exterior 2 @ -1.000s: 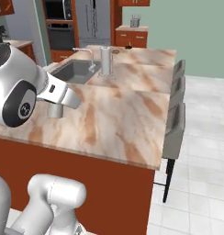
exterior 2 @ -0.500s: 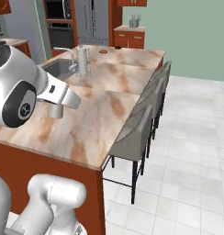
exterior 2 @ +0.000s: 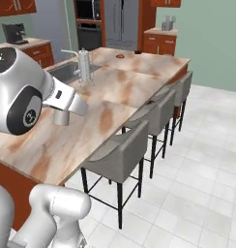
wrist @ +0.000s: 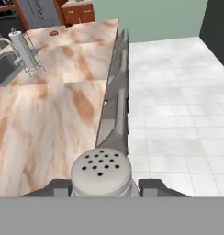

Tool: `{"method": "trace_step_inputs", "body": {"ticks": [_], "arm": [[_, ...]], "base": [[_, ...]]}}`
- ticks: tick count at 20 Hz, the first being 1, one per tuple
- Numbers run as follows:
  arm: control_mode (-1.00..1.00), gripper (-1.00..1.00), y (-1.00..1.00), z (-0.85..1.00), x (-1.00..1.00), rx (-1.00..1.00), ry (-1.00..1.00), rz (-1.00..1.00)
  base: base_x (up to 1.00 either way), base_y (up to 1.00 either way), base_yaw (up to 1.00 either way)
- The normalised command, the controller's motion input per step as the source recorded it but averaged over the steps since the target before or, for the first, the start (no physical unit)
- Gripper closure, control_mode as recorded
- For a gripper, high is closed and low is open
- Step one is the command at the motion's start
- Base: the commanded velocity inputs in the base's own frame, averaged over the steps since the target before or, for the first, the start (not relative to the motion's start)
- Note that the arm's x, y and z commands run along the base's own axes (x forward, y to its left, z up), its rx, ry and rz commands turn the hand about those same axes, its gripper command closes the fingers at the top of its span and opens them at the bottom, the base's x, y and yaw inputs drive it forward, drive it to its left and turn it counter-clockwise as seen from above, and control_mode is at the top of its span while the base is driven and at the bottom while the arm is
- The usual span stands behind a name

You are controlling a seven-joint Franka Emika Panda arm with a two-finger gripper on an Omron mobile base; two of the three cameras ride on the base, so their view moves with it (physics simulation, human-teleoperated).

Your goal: Move the mayonnaise and shaker from the cabinet to the dining counter.

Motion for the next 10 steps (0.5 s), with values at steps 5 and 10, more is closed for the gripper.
{"method": "trace_step_inputs", "body": {"ticks": [5, 10], "arm": [[1.00, 1.00, 0.00, 0.00, 0.00, 0.00, 0.00, 0.00], [1.00, 1.00, 0.00, 0.00, 0.00, 0.00, 0.00, 0.00]], "base": [[0.55, -0.70, 0.42], [0.36, -0.87, 0.37]]}}
